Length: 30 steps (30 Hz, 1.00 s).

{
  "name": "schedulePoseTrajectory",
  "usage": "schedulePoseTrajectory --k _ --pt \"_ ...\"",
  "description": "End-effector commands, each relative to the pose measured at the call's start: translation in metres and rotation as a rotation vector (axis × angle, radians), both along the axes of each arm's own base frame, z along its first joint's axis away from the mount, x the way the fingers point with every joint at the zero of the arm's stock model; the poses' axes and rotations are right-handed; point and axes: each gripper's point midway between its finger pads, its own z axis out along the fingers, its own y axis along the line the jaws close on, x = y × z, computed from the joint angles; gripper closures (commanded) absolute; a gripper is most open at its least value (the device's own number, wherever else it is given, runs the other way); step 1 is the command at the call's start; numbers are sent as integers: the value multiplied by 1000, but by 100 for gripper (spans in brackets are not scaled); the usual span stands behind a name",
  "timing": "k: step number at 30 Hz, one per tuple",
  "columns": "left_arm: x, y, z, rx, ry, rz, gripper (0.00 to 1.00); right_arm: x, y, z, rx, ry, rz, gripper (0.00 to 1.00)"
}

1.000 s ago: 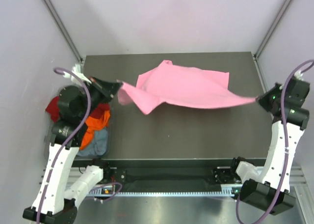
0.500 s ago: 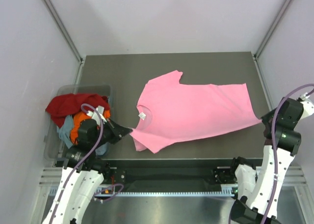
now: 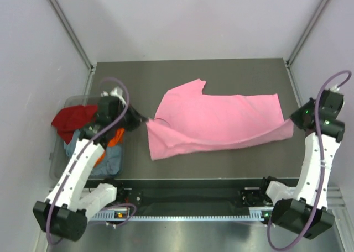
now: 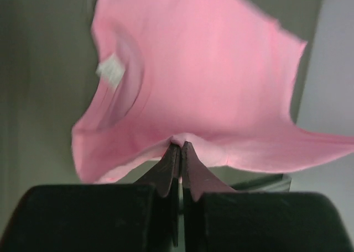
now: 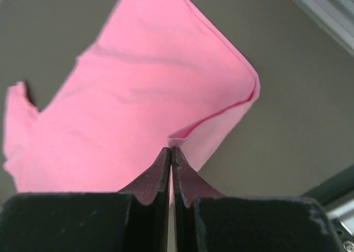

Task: Fold and stack the t-shirts
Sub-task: Flatten the tshirt out

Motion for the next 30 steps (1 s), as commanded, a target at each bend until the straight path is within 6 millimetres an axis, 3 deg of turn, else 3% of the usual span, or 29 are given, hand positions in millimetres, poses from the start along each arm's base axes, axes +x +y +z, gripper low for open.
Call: schedulePoseTrajectory --k 1,2,3,4,5,6,7,9,11,13,16,20,21,24,26,29,30 --pt "60 21 128 107 -365 103 100 28 6 113 -55 -275 80 100" --pt "66 24 149 119 -404 122 100 32 5 124 -62 -276 93 100" --pt "68 28 195 114 -497 143 100 32 6 140 -73 -294 102 100" --pt "76 29 210 118 -518 159 100 26 10 177 -102 -357 115 100" --pt "78 29 228 109 -548 165 100 27 10 190 -115 -371 122 100" --pt "73 30 270 75 -634 179 100 22 13 199 -116 -373 126 100" --pt "75 28 283 62 -656 174 100 14 18 230 -146 -439 138 100" --pt "64 27 321 8 -727 178 100 4 24 245 -148 -469 135 100" --pt "49 24 342 -38 -775 160 100 -12 33 265 -164 -529 133 100" --pt "24 28 365 -92 -833 165 100 -25 35 270 -171 -549 106 100" --pt "-9 33 387 -134 -899 165 100 -47 45 271 -149 -567 85 100" --pt "-44 37 386 -121 -885 126 100 -85 63 272 -142 -587 80 100" --pt "-51 40 374 -91 -845 127 100 -94 66 267 -144 -572 75 100" --pt "-80 58 371 -38 -857 167 100 -116 72 264 -171 -580 62 100" --pt "-91 65 377 -28 -884 186 100 -123 76 261 -166 -593 64 100" --pt "-105 68 400 -45 -947 188 100 -130 78 262 -176 -609 57 100" --pt "-115 69 415 -62 -990 186 100 -131 77 264 -183 -616 54 100"
